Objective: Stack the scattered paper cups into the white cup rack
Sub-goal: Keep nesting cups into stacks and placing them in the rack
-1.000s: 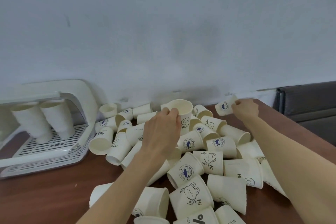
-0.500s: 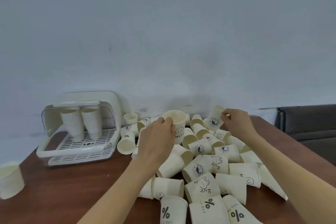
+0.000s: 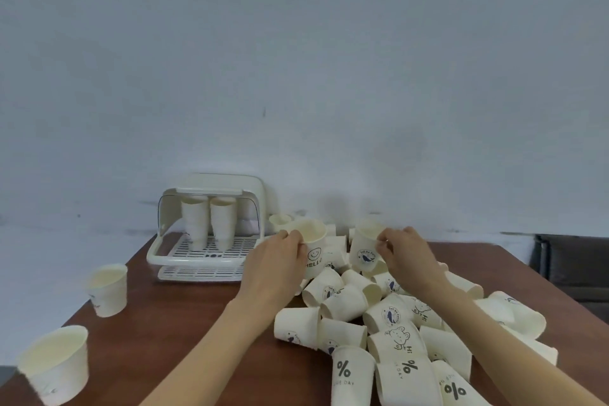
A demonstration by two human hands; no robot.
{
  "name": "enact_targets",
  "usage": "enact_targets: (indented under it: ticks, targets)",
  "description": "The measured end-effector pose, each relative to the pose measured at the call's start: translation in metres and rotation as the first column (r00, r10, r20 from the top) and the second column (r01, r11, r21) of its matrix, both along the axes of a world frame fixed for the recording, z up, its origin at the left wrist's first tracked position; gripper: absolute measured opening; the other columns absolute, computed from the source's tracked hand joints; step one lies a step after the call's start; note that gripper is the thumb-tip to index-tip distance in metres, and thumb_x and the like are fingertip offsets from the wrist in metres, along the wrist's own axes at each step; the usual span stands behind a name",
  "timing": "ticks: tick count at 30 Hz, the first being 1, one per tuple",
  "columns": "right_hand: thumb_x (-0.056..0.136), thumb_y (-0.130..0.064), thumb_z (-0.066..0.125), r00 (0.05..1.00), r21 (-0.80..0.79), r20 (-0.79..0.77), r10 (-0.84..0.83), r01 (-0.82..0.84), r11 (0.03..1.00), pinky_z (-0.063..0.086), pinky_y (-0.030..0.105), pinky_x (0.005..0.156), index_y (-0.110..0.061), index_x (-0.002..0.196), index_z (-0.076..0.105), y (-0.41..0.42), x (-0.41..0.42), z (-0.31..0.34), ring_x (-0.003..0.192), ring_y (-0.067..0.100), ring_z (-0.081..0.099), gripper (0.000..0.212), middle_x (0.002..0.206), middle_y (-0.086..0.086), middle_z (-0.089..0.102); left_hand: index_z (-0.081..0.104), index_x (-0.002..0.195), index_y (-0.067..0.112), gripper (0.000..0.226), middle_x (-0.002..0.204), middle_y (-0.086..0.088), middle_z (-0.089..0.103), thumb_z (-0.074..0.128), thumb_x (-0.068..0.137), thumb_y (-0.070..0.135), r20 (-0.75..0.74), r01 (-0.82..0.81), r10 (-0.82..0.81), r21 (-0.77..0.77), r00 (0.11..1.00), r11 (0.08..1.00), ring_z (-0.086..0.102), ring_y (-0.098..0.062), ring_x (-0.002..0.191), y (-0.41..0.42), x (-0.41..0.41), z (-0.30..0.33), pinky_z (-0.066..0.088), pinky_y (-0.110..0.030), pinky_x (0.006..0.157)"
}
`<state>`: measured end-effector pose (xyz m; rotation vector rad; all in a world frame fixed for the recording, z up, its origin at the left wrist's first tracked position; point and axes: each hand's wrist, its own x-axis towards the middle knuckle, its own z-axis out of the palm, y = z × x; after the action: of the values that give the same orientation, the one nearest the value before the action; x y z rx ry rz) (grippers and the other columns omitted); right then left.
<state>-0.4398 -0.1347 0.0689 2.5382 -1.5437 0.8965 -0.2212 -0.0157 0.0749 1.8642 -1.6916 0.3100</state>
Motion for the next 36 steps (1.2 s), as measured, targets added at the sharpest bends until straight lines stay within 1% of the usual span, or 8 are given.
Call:
enact_targets:
  ticks: [7, 11, 14, 17, 21, 29, 33, 36]
  targets:
    - [0.097, -0.022, 0.045, 0.992, -0.053, -0.075, 0.097, -0.101, 0.993, 0.042, 0.035, 0.077, -0.014, 0.099, 0.058, 0.025, 0.03, 0.002, 0.099, 0.021, 0.046, 0.015, 0.094, 0.001, 0.065, 0.058, 0.101, 0.019, 0.029, 0.093, 0.006, 0.059, 0.034, 0.1, 0.034, -0.052, -0.061, 0.061, 0.0, 0.997, 0.998, 0.058, -0.018, 0.086, 0.017, 0.019, -0.003, 0.046, -0.034, 0.071]
    - [0.097, -0.022, 0.044, 0.986, -0.092, -0.116, 0.122, -0.133, 0.987, 0.039, 0.032, 0.073, -0.016, 0.098, 0.057, 0.034, 0.048, 0.003, 0.094, 0.018, 0.045, 0.015, 0.091, -0.003, 0.064, 0.058, 0.099, 0.019, 0.029, 0.095, 0.006, 0.06, 0.034, 0.1, 0.035, -0.064, -0.082, 0.081, -0.001, 0.995, 0.997, 0.058, -0.018, 0.086, 0.023, 0.03, -0.006, 0.046, -0.033, 0.071]
    - [0.096, -0.023, 0.045, 0.98, -0.08, -0.097, 0.172, -0.18, 0.98, 0.04, 0.031, 0.072, -0.016, 0.099, 0.057, 0.039, 0.061, 0.002, 0.094, 0.017, 0.045, 0.014, 0.089, -0.004, 0.064, 0.059, 0.096, 0.019, 0.029, 0.094, 0.006, 0.06, 0.034, 0.099, 0.035, -0.071, -0.102, 0.101, 0.0, 0.992, 0.995, 0.058, -0.017, 0.084, 0.027, 0.041, -0.01, 0.047, -0.034, 0.072]
    - [0.096, -0.022, 0.047, 0.974, -0.07, -0.089, 0.21, -0.216, 0.974, 0.034, 0.027, 0.07, -0.015, 0.1, 0.058, 0.043, 0.076, 0.0, 0.093, 0.016, 0.045, 0.014, 0.09, -0.003, 0.064, 0.059, 0.096, 0.019, 0.029, 0.092, 0.006, 0.06, 0.035, 0.099, 0.034, -0.083, -0.128, 0.128, 0.006, 0.988, 0.992, 0.058, -0.018, 0.084, 0.03, 0.054, -0.014, 0.047, -0.035, 0.072]
    - [0.096, -0.024, 0.047, 0.97, -0.042, -0.072, 0.233, -0.236, 0.971, 0.042, 0.031, 0.076, -0.015, 0.102, 0.059, 0.047, 0.099, -0.006, 0.094, 0.014, 0.045, 0.016, 0.092, -0.005, 0.064, 0.06, 0.093, 0.019, 0.029, 0.091, 0.007, 0.06, 0.037, 0.099, 0.035, -0.094, -0.174, 0.175, 0.015, 0.98, 0.985, 0.058, -0.017, 0.084, 0.034, 0.075, -0.023, 0.048, -0.035, 0.072]
    - [0.097, -0.026, 0.047, 0.958, -0.004, -0.049, 0.281, -0.282, 0.959, 0.043, 0.032, 0.08, -0.017, 0.107, 0.06, 0.049, 0.147, -0.012, 0.097, 0.016, 0.051, 0.019, 0.099, -0.003, 0.066, 0.063, 0.095, 0.019, 0.032, 0.096, 0.004, 0.062, 0.036, 0.1, 0.036, -0.095, -0.294, 0.3, 0.072, 0.949, 0.953, 0.061, -0.02, 0.088, 0.037, 0.118, -0.037, 0.046, -0.033, 0.07]
    - [0.095, -0.028, 0.046, 0.962, 0.024, -0.066, 0.266, -0.265, 0.964, 0.047, 0.038, 0.08, -0.018, 0.106, 0.061, 0.04, 0.176, -0.019, 0.094, 0.022, 0.057, 0.022, 0.098, -0.001, 0.068, 0.062, 0.09, 0.018, 0.033, 0.094, 0.001, 0.061, 0.035, 0.1, 0.034, -0.07, -0.346, 0.351, 0.079, 0.934, 0.935, 0.061, -0.023, 0.086, 0.031, 0.141, -0.041, 0.043, -0.033, 0.066]
    - [0.092, -0.027, 0.046, 0.963, 0.041, -0.044, 0.267, -0.265, 0.963, 0.047, 0.037, 0.075, -0.017, 0.1, 0.062, 0.028, 0.202, -0.022, 0.091, 0.025, 0.059, 0.02, 0.094, 0.002, 0.069, 0.059, 0.084, 0.017, 0.029, 0.094, -0.001, 0.062, 0.038, 0.1, 0.03, -0.049, -0.39, 0.393, 0.064, 0.918, 0.919, 0.061, -0.025, 0.084, 0.018, 0.164, -0.043, 0.038, -0.032, 0.061]
